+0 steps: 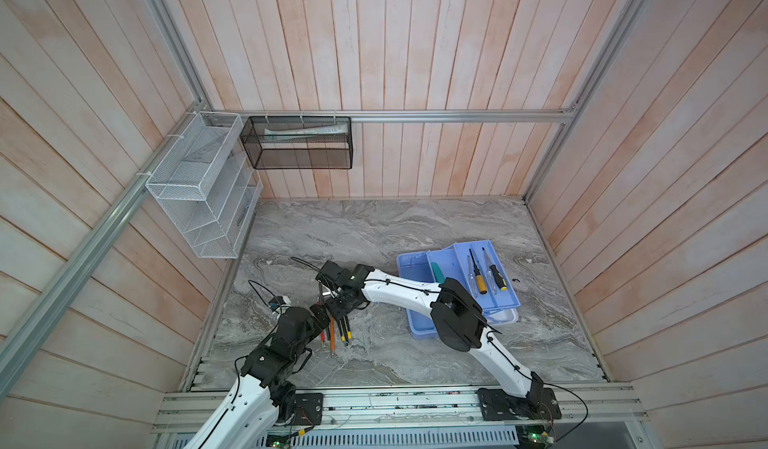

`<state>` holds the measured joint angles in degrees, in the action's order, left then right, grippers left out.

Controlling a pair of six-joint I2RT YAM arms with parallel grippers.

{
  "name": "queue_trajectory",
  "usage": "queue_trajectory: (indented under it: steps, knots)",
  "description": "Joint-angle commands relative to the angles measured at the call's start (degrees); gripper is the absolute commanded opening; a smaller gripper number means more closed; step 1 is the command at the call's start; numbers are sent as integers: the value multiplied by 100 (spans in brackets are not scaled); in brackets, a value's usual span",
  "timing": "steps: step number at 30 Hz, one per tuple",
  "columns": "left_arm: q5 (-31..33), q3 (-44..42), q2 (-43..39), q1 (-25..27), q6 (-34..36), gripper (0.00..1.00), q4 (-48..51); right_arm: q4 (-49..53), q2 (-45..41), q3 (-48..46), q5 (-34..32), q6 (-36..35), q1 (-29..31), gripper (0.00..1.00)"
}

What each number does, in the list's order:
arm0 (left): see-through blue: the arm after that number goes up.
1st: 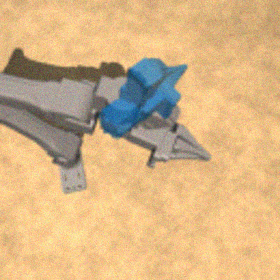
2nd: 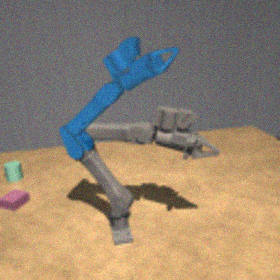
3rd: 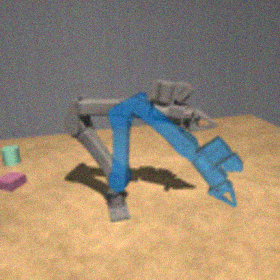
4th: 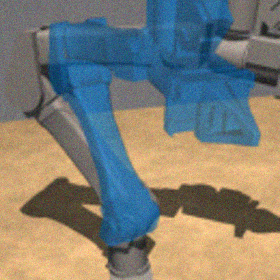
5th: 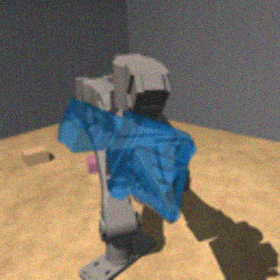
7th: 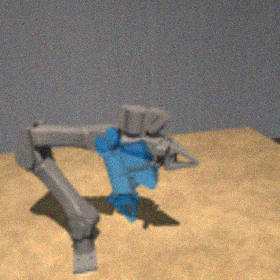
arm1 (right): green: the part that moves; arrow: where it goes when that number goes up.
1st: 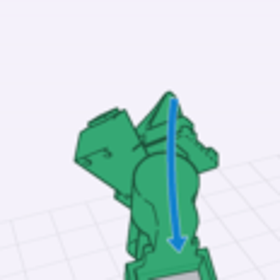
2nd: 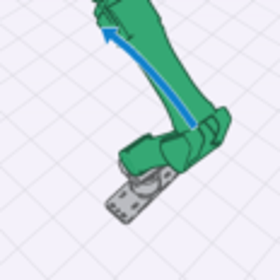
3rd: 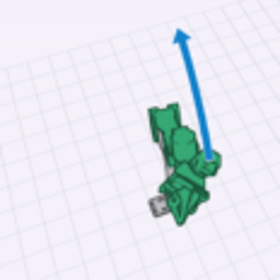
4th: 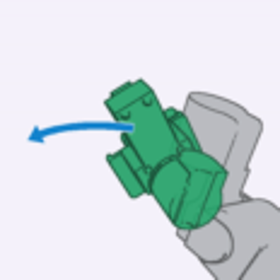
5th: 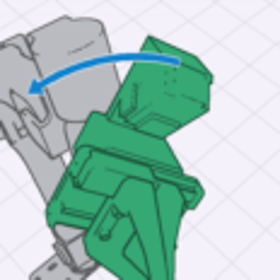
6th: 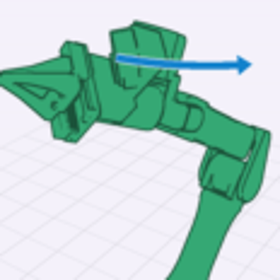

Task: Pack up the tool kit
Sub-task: 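Move the right gripper back to the yellow-black box cutter in the pile, then grasp the yellow-black box cutter with the right gripper and lift it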

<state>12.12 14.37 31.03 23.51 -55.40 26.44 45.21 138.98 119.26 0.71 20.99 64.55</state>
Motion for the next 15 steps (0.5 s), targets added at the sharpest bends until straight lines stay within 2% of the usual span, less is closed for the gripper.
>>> queue_trajectory:
  steps: [1,5,10,15]
  knots:
    - [-81,-76,1,-30,108,100,81,696,293,355,-250,10,83,58]
    - [-85,-96,-4,-30,99,100,49,975,222,308,-547,-5,84,58]
    - [-94,-111,37,-33,132,100,-49,857,-218,-321,-849,-59,84,58]
    - [-70,-46,61,-30,191,100,-38,298,-611,-1062,-688,-12,88,58]
